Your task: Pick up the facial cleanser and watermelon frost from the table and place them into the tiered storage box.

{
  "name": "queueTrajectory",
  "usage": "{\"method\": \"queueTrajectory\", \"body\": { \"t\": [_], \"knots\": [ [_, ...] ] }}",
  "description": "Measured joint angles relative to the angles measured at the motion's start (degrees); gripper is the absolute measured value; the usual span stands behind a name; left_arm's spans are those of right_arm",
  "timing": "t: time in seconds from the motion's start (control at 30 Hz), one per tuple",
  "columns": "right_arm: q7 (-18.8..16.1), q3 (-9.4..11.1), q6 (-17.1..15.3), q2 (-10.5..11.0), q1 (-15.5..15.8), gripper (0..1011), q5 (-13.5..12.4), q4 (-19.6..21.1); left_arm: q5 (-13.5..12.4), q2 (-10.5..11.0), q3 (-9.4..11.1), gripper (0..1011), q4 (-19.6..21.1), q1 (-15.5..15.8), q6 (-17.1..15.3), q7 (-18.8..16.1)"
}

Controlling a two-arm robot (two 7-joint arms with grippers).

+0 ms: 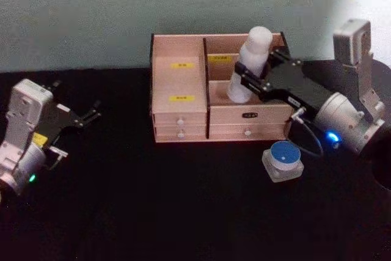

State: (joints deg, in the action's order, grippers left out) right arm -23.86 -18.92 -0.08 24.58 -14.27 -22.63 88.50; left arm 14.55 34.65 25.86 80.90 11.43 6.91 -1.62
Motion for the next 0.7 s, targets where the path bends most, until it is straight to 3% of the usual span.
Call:
{"method": "queueTrajectory", "body": {
  "t": [0.23, 0.7],
  "knots": [
    [1.4, 0.1, 1.7, -2.7, -3.7, 604, 1.9, -4.7, 0.0, 0.0, 0.0, 1001, 0.0, 0.0, 0.0, 0.0],
    [1.0, -0.3, 3.1, -6.4, -9.9, 604, 3.8, -13.9, 0.0, 0.0, 0.0, 1001, 0.0, 0.0, 0.0, 0.0]
  ]
}}
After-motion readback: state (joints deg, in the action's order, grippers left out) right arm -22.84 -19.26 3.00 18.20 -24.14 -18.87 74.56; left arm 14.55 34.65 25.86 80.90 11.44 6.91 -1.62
